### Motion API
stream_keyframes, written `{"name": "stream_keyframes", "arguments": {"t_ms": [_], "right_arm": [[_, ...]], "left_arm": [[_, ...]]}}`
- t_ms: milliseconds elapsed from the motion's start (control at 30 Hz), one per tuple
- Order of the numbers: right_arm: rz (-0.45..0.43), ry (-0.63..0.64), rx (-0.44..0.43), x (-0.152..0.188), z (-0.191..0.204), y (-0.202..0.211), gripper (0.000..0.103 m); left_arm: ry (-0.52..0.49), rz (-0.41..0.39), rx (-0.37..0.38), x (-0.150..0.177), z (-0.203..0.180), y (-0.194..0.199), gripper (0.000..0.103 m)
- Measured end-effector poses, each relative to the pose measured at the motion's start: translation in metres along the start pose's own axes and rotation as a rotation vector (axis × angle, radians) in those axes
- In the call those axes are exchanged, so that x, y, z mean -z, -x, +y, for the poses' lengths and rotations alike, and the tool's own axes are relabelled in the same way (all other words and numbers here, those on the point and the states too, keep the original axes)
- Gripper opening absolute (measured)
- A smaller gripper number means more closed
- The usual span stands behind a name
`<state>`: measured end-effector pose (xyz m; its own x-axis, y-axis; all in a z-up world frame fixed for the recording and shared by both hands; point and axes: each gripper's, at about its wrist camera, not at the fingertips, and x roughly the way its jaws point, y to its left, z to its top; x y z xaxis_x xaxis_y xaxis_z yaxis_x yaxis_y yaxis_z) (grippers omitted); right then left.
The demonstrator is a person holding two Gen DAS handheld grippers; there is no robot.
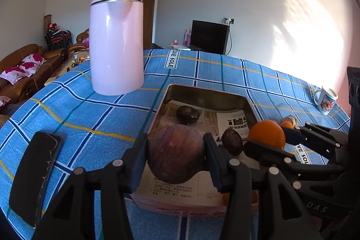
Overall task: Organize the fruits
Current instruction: 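Lower passion fruit and orange into the tin and open both tools, then move both tools away from the tin toward the remaining items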
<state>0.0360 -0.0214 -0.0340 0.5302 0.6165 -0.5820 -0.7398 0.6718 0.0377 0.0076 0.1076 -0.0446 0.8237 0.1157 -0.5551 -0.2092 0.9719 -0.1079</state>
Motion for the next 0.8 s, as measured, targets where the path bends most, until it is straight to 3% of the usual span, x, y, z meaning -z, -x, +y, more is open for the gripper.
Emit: {"name": "stream_keyframes", "arguments": {"t_ms": [233,300,333,367,500,633,800], "right_arm": [[0.039,0.026,0.002,0.002,0.005,-0.008,0.044],[0.023,0.017,-0.004,0.001,0.004,-0.003,0.052],[0.014,0.011,-0.002,0.001,0.003,0.001,0.064],[0.000,0.008,0.002,0.000,0.001,0.006,0.069],[-0.027,-0.003,0.032,0.002,-0.013,0.027,0.070],[-0.020,-0.028,0.132,0.012,-0.051,0.053,0.070],[-0.012,-0.155,0.312,0.026,-0.122,0.082,0.070]], "left_arm": [[0.005,-0.001,-0.008,0.002,0.000,0.001,0.054],[0.009,-0.023,-0.020,-0.001,-0.001,0.007,0.064],[0.016,-0.039,-0.025,-0.003,-0.001,0.011,0.074],[0.026,-0.055,-0.020,-0.005,-0.001,0.015,0.081],[0.016,-0.086,0.015,-0.015,-0.015,0.022,0.082],[-0.028,-0.104,0.065,-0.024,-0.048,0.023,0.082],[-0.105,-0.079,0.145,-0.028,-0.103,0.008,0.086]]}}
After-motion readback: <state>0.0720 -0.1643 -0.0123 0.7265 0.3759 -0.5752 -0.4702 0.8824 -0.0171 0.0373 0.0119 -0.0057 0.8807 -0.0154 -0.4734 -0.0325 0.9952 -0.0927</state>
